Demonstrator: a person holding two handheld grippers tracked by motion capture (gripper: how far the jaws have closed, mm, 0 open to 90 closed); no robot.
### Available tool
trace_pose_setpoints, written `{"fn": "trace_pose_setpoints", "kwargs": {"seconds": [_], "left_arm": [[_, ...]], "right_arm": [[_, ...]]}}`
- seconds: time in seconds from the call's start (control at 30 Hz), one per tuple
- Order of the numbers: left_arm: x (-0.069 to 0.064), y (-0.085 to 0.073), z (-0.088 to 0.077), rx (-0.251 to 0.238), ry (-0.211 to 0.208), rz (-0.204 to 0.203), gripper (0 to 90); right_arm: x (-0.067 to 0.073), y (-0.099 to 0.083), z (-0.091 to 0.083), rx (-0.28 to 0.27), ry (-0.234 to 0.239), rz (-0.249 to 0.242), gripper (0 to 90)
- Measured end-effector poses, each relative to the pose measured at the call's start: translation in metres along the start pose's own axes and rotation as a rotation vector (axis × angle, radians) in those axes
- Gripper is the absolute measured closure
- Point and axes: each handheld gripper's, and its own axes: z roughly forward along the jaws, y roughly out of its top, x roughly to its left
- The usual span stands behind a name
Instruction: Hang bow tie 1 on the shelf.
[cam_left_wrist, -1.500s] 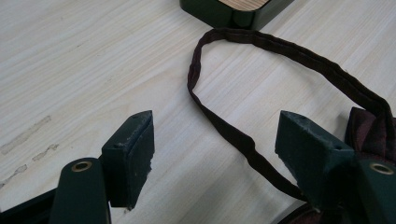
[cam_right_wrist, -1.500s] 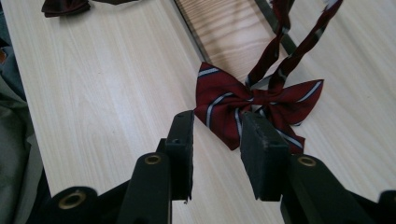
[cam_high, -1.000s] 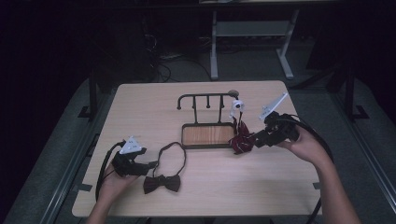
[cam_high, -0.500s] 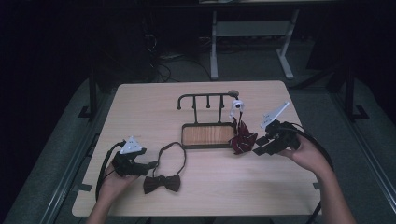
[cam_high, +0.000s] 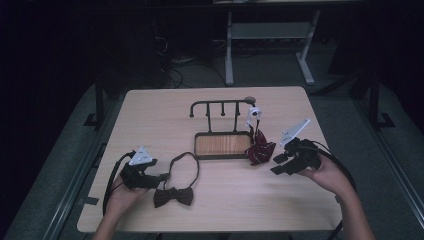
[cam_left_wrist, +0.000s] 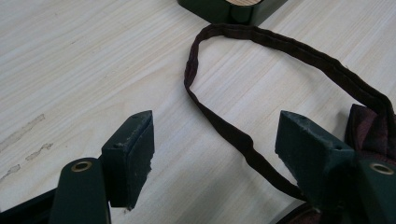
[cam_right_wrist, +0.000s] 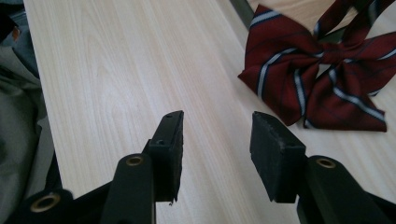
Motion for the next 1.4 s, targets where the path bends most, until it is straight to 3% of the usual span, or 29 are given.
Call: {"fn": "trace_pose_setpoints", "kwargs": {"seconds": [0.63, 0.73, 0.93, 1.1, 1.4], "left_arm": [[-0.001, 0.000, 0.002, 0.004, 0.002, -0.010, 28.3], [0.000, 0.000, 0.002, 0.004, 0.003, -0.008, 28.3], [-0.001, 0.000, 0.002, 0.009, -0.001, -0.001, 28.5], [0.000, 0.001, 0.001, 0.007, -0.011, -0.011, 30.6], [-0.001, 0.002, 0.005, 0.035, -0.017, -0.006, 35.2]], "right_arm": [[0.014, -0.022, 0.018, -0.046, -0.002, 0.002, 50.3], [0.014, -0.024, 0.022, -0.032, -0.004, 0.002, 49.6], [0.017, -0.030, 0.028, -0.037, 0.012, 0.040, 49.3], [0.021, -0.034, 0.029, -0.057, -0.006, 0.064, 46.3], [0.022, -0.041, 0.031, -0.070, -0.022, 0.074, 43.9]]}}
